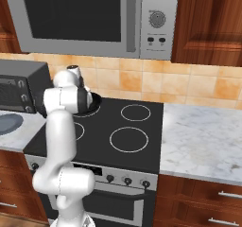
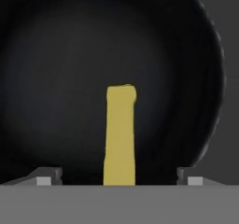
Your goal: Pick up the butter stick and place it in the pan. Then turn on the burner for the pan.
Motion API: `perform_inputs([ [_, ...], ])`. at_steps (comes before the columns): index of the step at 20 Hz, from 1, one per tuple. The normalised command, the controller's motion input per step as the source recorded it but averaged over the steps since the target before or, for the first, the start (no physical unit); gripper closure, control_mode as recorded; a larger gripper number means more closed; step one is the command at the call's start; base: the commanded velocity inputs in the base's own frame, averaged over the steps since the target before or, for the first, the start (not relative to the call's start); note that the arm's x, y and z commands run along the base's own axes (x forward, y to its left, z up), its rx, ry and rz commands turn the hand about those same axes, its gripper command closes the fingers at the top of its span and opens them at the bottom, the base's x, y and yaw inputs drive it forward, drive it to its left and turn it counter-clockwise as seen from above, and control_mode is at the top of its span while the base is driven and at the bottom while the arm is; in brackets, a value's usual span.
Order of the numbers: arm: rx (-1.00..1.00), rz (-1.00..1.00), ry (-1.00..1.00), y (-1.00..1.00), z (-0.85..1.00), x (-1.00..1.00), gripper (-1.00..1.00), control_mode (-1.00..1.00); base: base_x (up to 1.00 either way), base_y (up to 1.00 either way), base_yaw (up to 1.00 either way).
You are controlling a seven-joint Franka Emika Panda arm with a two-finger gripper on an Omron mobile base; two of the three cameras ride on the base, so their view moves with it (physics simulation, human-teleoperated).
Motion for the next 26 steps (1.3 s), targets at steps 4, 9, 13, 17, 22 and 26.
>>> perform_inputs([
  [4, 0.00, 0.00, 0.00, 0.00, 0.21, -0.43, -1.00, -1.00, 0.00, 0.00, 0.00],
  [9, 0.00, 0.00, 0.00, 0.00, 0.06, -0.52, -1.00, -1.00, 0.00, 0.00, 0.00],
  [13, 0.00, 0.00, 0.00, 0.00, 0.10, -0.59, -1.00, -1.00, 0.00, 0.00, 0.00],
  [17, 0.00, 0.00, 0.00, 0.00, 0.20, -0.54, -1.00, -1.00, 0.00, 0.00, 0.00],
  [22, 0.00, 0.00, 0.00, 0.00, 0.13, -0.48, -1.00, -1.00, 0.00, 0.00, 0.00],
  [26, 0.00, 0.00, 0.00, 0.00, 0.01, -0.49, -1.00, -1.00, 0.00, 0.00, 0.00],
])
